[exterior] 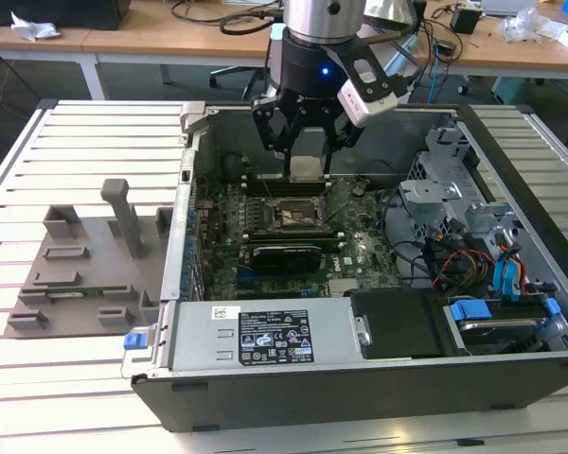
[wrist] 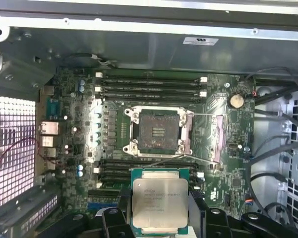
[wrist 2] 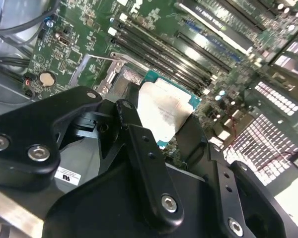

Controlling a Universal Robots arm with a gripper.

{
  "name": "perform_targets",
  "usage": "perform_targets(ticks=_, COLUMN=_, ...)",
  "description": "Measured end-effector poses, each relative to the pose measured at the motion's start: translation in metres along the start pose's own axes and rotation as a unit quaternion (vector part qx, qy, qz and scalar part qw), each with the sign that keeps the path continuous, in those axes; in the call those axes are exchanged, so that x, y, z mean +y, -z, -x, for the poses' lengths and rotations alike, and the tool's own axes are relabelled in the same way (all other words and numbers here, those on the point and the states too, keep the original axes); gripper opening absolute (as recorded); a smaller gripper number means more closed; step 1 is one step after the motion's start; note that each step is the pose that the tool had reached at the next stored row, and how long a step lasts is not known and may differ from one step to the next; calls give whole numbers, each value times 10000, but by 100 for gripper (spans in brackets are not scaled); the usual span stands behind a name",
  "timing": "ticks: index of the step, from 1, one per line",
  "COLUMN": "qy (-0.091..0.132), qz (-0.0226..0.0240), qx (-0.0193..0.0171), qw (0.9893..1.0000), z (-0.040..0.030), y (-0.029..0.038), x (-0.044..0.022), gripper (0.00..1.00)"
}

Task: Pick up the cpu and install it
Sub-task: 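Pick up the cpu and move it towards the insertion slot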

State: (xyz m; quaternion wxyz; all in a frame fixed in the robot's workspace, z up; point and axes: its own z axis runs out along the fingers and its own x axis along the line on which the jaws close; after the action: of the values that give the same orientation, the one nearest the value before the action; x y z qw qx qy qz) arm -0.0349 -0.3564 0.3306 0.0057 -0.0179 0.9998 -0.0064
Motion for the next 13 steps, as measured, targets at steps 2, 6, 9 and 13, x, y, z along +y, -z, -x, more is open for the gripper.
perform_targets(ticks=2, qy=0, qz=-1, qx=0, qw=10000, z=5, y=-45, x=30, gripper=55)
perform_targets(ticks=6, qy=0, qz=0, qx=0, qw=10000, z=17, y=-103, x=54, gripper=55)
perform_targets(ticks=9, qy=1, qz=0, qx=0, qw=10000, z=26, y=-139, x=57, gripper=55)
perform_targets(ticks=13, qy=0, qz=0, qx=0, qw=10000, z=32, y=-175, x=58, gripper=55)
